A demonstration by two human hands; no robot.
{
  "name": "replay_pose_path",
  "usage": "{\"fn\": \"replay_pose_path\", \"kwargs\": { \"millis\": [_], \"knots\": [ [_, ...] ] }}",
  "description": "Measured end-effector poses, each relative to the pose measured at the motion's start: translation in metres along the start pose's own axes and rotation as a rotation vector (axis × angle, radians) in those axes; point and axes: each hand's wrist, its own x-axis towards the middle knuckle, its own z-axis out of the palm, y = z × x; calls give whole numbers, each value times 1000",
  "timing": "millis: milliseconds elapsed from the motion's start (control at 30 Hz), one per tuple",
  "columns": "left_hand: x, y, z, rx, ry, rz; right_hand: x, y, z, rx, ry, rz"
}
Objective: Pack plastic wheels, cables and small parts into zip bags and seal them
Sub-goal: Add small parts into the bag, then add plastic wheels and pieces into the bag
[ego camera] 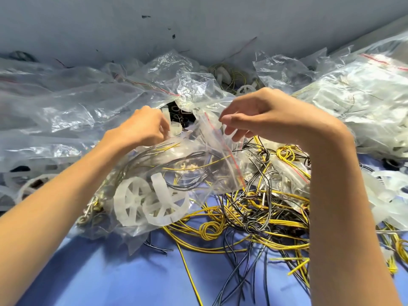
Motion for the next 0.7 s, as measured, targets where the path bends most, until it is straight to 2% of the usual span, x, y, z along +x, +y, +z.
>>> {"fn": "replay_pose_path", "kwargs": {
  "millis": [133, 267, 433, 600, 700],
  "knots": [
    [-3, 11, -26, -169, 203, -9, 1, -1, 0, -26, -4, 1],
    [-1, 25, -43, -295, 198, 40, 2, -2, 3, -52, -31, 12],
    [-8, 41, -62, -398, 337, 2, 2, -1, 0, -99, -13, 41],
    [-19, 57, -81, -616, 449, -37, 6, 0, 2, -96, 92, 58],
    [-29, 71, -88, -822, 424, 24, 11, 0, 6, -40, 174, 53]
  ]
}}
